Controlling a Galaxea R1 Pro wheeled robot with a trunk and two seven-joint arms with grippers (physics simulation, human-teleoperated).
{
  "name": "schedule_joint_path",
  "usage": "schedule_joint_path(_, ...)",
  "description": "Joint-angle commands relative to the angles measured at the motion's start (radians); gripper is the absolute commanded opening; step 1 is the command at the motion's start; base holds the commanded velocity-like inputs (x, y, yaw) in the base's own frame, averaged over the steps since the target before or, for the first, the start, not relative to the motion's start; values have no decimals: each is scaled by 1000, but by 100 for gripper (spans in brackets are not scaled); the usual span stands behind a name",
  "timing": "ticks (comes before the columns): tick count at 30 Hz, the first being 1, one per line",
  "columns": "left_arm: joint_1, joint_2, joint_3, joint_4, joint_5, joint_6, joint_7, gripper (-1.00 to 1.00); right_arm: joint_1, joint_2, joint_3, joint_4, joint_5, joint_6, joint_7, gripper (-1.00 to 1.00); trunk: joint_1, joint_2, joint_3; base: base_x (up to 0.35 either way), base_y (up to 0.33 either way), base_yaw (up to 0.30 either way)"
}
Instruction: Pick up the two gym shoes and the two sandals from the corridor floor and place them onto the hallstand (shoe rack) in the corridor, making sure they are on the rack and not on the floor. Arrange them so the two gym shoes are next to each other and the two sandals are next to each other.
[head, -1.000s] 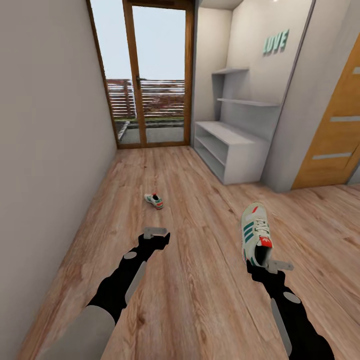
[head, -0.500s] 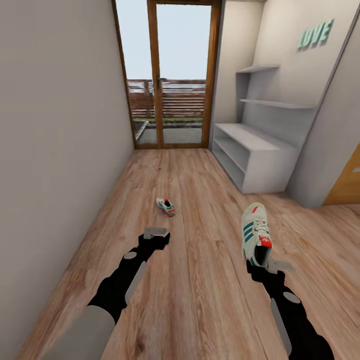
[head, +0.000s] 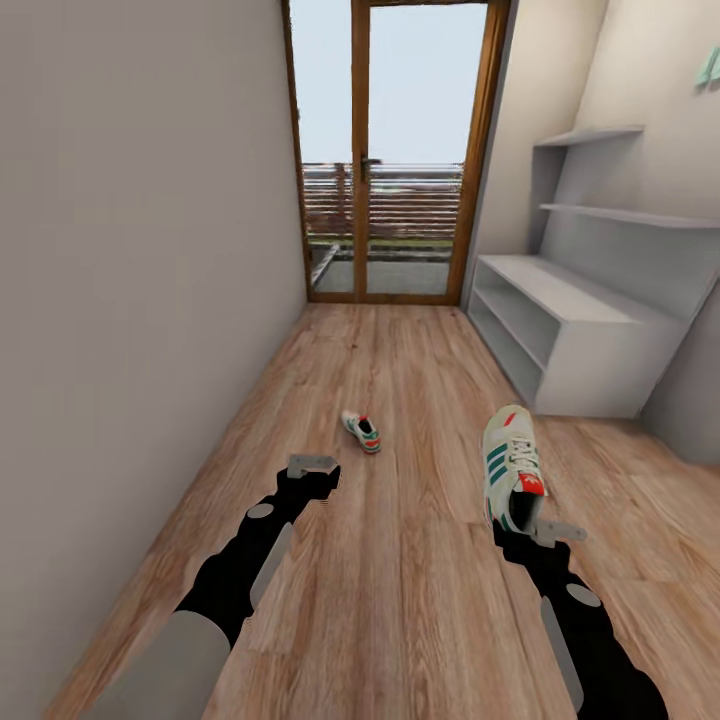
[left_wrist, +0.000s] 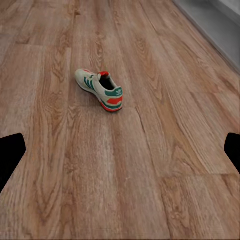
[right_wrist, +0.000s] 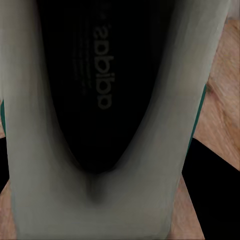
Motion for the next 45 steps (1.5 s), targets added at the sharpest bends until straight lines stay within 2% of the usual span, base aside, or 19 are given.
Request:
schedule_joint_path(1,0,0,-1,-1,10,6,0,100,0,0,0,-2,1,6,0,-100,0,0,0,347,-96,231)
schedule_joint_path(7,0,0,-1,-1,11,6,0,100,0,0,0,-2,1,5,0,-100,0,0,4,347,-104,144)
schedule_joint_path(27,0,0,-1,-1,12,6,0,100,0,-1,0,-2,1,5,0,-100,0,0,5,347,-163,5)
schedule_joint_path(45,0,0,-1,-1,11,6,0,100,0,-1,0,-2,1,5,0,-100,0,0,5,347,-191,69)
